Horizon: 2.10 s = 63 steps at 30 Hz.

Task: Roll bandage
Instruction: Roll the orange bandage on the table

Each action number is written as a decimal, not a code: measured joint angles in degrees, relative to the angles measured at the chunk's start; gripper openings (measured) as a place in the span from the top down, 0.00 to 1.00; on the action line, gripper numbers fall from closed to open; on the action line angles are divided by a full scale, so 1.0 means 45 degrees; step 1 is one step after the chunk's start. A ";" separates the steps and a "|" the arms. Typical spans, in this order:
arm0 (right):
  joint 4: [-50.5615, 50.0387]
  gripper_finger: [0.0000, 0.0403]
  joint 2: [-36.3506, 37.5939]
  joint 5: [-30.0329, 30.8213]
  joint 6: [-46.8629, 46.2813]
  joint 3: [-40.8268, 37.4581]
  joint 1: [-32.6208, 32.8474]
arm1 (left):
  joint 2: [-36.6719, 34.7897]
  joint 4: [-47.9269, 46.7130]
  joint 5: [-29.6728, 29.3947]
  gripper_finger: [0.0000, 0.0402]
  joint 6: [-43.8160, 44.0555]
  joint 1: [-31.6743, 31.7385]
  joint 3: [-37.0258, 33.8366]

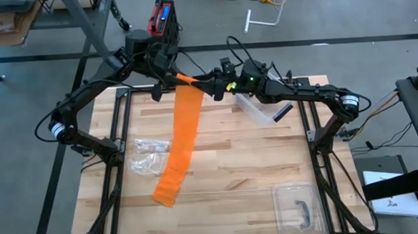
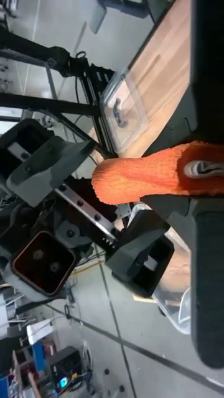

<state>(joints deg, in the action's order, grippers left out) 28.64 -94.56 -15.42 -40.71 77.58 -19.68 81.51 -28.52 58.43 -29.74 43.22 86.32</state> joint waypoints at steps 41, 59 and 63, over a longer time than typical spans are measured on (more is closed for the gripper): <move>-0.1154 0.80 0.0019 -0.0383 0.5302 0.0000 -0.0097 | -0.0163 -0.0391 -0.0999 0.43 0.4836 0.0023 -0.0053; -0.1398 0.78 0.0034 -0.0098 0.9997 -0.0009 0.0064 | -0.0137 -0.0532 -0.1307 0.49 0.5069 -0.0010 -0.0262; -0.1440 0.79 0.0034 -0.0044 0.9926 -0.0015 0.0068 | -0.0147 -0.0541 -0.1302 0.62 0.4470 -0.0012 -0.0301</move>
<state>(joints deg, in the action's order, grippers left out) 22.16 -94.41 -15.62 3.96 77.52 -19.38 80.85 -30.95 52.58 -9.63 43.17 84.97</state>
